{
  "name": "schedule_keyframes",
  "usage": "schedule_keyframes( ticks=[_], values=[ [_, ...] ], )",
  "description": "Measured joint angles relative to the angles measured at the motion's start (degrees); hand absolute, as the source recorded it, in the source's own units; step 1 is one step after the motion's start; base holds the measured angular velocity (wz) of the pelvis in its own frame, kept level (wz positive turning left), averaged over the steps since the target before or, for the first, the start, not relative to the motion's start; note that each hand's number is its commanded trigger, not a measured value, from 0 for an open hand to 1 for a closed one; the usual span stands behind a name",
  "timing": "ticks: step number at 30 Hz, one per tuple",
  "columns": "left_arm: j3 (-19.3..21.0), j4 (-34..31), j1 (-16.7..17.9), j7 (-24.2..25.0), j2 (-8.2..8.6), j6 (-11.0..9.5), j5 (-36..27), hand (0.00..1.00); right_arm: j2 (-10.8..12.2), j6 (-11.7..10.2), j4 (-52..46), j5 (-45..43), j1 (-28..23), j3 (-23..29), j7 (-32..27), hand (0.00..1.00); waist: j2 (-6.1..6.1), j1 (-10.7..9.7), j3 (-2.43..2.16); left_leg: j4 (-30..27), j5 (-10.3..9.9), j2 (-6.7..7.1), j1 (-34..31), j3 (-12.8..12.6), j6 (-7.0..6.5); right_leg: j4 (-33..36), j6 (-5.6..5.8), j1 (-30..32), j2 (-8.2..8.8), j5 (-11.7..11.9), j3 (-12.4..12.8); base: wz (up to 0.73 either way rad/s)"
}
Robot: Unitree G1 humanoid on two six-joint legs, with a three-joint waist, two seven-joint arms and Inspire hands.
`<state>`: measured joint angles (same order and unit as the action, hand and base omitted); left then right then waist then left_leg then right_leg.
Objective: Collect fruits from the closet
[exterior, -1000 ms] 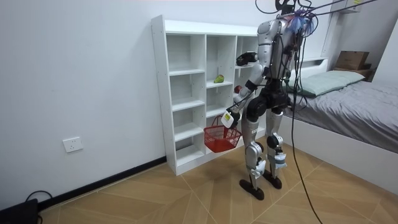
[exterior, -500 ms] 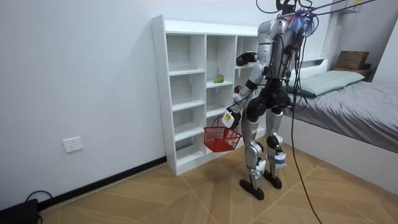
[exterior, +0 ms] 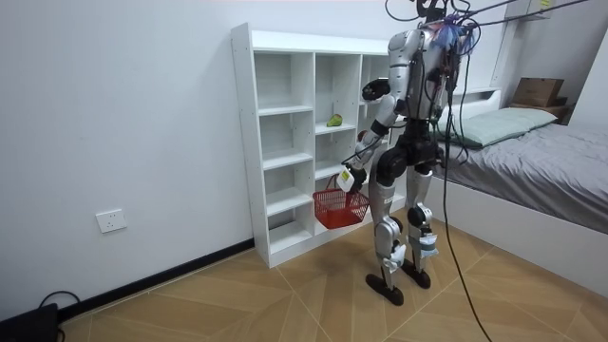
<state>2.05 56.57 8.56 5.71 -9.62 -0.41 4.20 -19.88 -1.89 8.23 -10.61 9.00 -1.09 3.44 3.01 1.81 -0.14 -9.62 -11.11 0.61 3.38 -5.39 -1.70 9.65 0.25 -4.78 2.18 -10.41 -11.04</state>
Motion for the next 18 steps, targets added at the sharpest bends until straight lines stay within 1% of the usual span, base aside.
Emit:
schedule_keyframes(
  ticks=[5, 7, 9, 11, 16, 18],
  values=[
    [0.0, -0.1, 0.0, 0.0, 0.0, 0.0, 0.0, 1.0, 0.7, 0.0, -2.7, 0.1, -2.4, 0.0, 1.7, 1.0, -0.23, 0.0, -0.13, 0.1, 0.0, -0.01, 0.0, -0.1, 0.0, 0.0, 0.0, 0.0, 0.0, 0.0, 0.1, 0.0],
    [0.0, -0.4, 0.0, -0.1, -0.01, 0.0, 0.0, 1.0, 1.5, 0.1, -3.0, 0.0, -2.8, 0.0, 2.2, 1.0, -0.33, 0.0, -0.18, 0.1, 0.0, -0.2, 0.1, -0.3, 0.0, 0.0, 0.0, 0.1, 0.01, 0.0, 0.2, -0.02],
    [0.0, -0.5, -0.1, -0.1, 0.03, 0.0, 0.1, 1.0, 1.8, 0.2, -5.8, -0.3, -4.7, -0.1, 3.3, 1.0, -0.62, 0.1, -0.36, 0.1, 0.0, -0.32, 0.2, -0.6, 0.0, 0.0, 0.0, 0.0, 0.07, 0.0, 0.2, -0.02],
    [0.0, -0.6, -0.1, -0.2, 0.0, 0.0, 0.0, 1.0, 2.1, 0.2, -7.3, -0.6, -5.8, -0.1, 3.9, 1.0, -0.74, 0.1, -0.42, 0.1, 0.0, -0.3, 0.3, -0.6, 0.0, 0.0, 0.0, 0.0, 0.11, 0.0, 0.2, 0.0],
    [-0.1, -0.6, -0.1, -0.4, -0.01, -0.1, -0.2, 1.0, 2.7, 0.2, -7.5, -0.8, -6.2, -0.2, 4.6, 1.0, -0.77, -0.1, -0.39, 0.1, 0.0, -0.3, 0.3, -0.6, -0.03, 0.1, 0.01, 0.0, 0.15, 0.0, 0.2, 0.0],
    [-0.9, -0.6, -0.3, -0.6, -0.01, -0.1, -0.2, 1.0, 2.7, 0.2, -8.8, -0.8, -7.1, -0.8, 5.0, 1.0, -0.84, -0.1, -0.34, 0.1, 0.0, -0.31, 0.3, -0.6, -0.04, 0.1, 0.0, 0.0, 0.11, 0.0, 0.3, 0.0]
  ],
)
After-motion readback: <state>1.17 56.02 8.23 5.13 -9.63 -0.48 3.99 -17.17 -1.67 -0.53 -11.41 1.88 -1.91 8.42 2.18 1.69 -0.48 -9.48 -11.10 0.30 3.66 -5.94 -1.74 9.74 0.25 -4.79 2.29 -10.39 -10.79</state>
